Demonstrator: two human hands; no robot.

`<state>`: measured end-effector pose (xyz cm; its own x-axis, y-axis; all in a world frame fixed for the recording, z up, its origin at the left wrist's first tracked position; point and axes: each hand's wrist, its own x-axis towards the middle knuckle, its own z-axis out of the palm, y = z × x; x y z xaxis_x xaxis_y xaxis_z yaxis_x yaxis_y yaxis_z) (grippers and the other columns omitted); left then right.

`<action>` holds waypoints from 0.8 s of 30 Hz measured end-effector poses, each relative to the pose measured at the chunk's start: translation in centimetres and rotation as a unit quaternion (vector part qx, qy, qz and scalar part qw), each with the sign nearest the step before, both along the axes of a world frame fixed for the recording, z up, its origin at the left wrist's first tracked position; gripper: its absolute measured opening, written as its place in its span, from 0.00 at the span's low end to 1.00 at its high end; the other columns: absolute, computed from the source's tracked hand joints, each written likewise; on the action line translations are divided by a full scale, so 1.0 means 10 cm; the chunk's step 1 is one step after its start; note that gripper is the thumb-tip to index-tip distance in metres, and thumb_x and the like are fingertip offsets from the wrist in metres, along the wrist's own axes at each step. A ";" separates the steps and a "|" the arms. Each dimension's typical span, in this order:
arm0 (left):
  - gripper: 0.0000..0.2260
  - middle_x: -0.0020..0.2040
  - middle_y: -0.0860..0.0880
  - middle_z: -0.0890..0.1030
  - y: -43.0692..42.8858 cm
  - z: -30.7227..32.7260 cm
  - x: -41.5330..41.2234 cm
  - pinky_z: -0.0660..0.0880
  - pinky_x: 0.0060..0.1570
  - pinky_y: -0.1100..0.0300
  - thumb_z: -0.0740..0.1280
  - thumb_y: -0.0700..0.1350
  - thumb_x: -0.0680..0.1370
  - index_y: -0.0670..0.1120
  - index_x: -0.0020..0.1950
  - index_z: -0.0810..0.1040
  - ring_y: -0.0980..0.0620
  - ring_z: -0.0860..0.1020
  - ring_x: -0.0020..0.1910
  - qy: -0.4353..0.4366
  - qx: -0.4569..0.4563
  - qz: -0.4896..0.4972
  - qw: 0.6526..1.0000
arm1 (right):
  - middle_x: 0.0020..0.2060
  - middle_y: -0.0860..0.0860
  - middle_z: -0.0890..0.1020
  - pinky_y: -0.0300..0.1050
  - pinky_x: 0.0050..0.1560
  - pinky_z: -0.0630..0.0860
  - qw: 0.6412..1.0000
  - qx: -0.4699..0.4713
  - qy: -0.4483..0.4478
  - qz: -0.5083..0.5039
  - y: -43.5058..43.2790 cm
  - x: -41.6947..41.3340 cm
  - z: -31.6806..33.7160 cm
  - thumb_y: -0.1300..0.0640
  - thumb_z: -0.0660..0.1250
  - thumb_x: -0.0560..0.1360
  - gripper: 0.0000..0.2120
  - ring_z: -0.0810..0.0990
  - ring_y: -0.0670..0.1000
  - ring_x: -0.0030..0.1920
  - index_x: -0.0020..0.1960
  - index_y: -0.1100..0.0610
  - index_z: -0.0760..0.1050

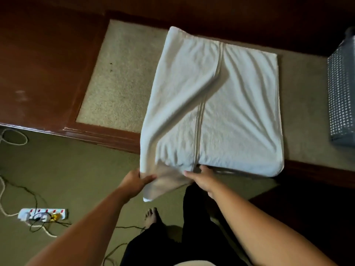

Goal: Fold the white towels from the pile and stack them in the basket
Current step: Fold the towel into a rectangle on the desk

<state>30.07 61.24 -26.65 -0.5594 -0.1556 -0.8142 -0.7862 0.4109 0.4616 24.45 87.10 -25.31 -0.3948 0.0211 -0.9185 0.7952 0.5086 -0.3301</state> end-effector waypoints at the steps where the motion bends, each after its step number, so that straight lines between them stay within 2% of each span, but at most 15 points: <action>1: 0.18 0.48 0.48 0.85 -0.02 0.01 0.06 0.80 0.45 0.54 0.76 0.56 0.74 0.45 0.56 0.82 0.49 0.83 0.45 0.010 -0.007 -0.005 1.000 | 0.77 0.56 0.63 0.49 0.67 0.69 0.999 -0.003 0.022 -0.042 -0.09 0.03 -0.08 0.39 0.74 0.72 0.46 0.67 0.58 0.74 0.80 0.57 0.57; 3: 0.17 0.47 0.47 0.85 -0.12 0.04 0.22 0.79 0.41 0.55 0.75 0.56 0.75 0.45 0.55 0.82 0.48 0.83 0.45 0.024 -0.006 -0.003 1.000 | 0.68 0.58 0.74 0.51 0.61 0.74 0.995 0.019 0.078 -0.065 -0.24 0.17 -0.18 0.40 0.71 0.75 0.36 0.75 0.58 0.66 0.75 0.60 0.66; 4: 0.17 0.48 0.47 0.85 -0.14 0.06 0.27 0.80 0.43 0.53 0.75 0.56 0.74 0.46 0.55 0.82 0.48 0.84 0.46 0.030 0.007 0.000 1.000 | 0.60 0.57 0.79 0.51 0.57 0.76 0.992 0.030 0.115 -0.052 -0.27 0.20 -0.21 0.41 0.69 0.77 0.29 0.79 0.58 0.60 0.68 0.61 0.73; 6: 0.21 0.48 0.48 0.86 -0.21 0.08 0.40 0.81 0.47 0.47 0.76 0.60 0.70 0.47 0.55 0.81 0.47 0.84 0.47 0.047 0.033 -0.001 0.998 | 0.50 0.56 0.82 0.50 0.51 0.76 0.981 0.035 0.184 -0.052 -0.30 0.35 -0.21 0.46 0.66 0.79 0.18 0.81 0.57 0.52 0.58 0.60 0.78; 8: 0.22 0.47 0.47 0.86 -0.26 0.06 0.50 0.81 0.43 0.48 0.77 0.60 0.70 0.47 0.55 0.81 0.47 0.84 0.46 0.054 0.037 -0.002 0.998 | 0.46 0.54 0.81 0.47 0.45 0.73 0.969 0.047 0.228 -0.079 -0.30 0.52 -0.14 0.48 0.63 0.81 0.15 0.80 0.55 0.48 0.57 0.59 0.77; 10: 0.12 0.46 0.47 0.85 -0.28 0.07 0.59 0.79 0.38 0.53 0.76 0.51 0.75 0.46 0.52 0.79 0.47 0.82 0.43 0.065 0.036 -0.006 0.997 | 0.46 0.53 0.79 0.45 0.44 0.70 0.957 0.074 0.270 -0.080 -0.30 0.74 -0.08 0.48 0.60 0.83 0.14 0.78 0.54 0.47 0.57 0.58 0.75; 12: 0.08 0.44 0.47 0.83 -0.28 0.05 0.64 0.77 0.36 0.55 0.74 0.47 0.77 0.46 0.50 0.77 0.48 0.80 0.40 0.081 0.020 -0.010 0.996 | 0.47 0.53 0.79 0.46 0.45 0.71 0.949 0.092 0.288 -0.084 -0.30 0.94 -0.09 0.46 0.59 0.83 0.15 0.78 0.54 0.47 0.57 0.58 0.74; 15: 0.09 0.43 0.48 0.83 -0.30 0.04 0.75 0.78 0.37 0.55 0.75 0.47 0.76 0.46 0.50 0.77 0.48 0.80 0.39 0.095 0.007 -0.024 0.995 | 0.47 0.53 0.80 0.48 0.44 0.73 0.937 0.131 0.311 -0.092 -0.34 1.16 -0.07 0.44 0.58 0.83 0.16 0.79 0.56 0.47 0.56 0.57 0.73; 18: 0.10 0.45 0.47 0.84 -0.32 -0.02 0.78 0.80 0.44 0.51 0.76 0.45 0.75 0.46 0.52 0.78 0.46 0.83 0.44 0.086 -0.006 -0.039 0.996 | 0.44 0.52 0.77 0.48 0.41 0.72 0.929 0.169 0.319 -0.077 -0.35 1.22 -0.07 0.44 0.59 0.82 0.17 0.78 0.57 0.45 0.56 0.58 0.71; 20: 0.09 0.44 0.47 0.84 -0.31 -0.04 0.80 0.80 0.46 0.50 0.76 0.44 0.75 0.46 0.51 0.79 0.47 0.83 0.43 0.087 -0.009 -0.056 0.995 | 0.44 0.52 0.76 0.49 0.41 0.73 0.928 0.187 0.318 -0.057 -0.33 1.23 -0.07 0.45 0.61 0.82 0.17 0.76 0.56 0.44 0.59 0.59 0.71; 24: 0.09 0.43 0.47 0.85 -0.28 -0.08 0.82 0.79 0.44 0.52 0.76 0.44 0.74 0.45 0.51 0.80 0.47 0.83 0.41 0.086 -0.041 -0.072 0.993 | 0.53 0.57 0.80 0.45 0.42 0.68 0.937 0.182 0.297 -0.017 -0.23 1.24 -0.14 0.49 0.64 0.81 0.18 0.79 0.59 0.50 0.63 0.60 0.69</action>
<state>38.29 58.44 -27.44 -0.7099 -0.1252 -0.6930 -0.6291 0.5552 0.5441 36.84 84.78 -26.72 -0.8280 0.3124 -0.4657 0.5435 0.6516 -0.5291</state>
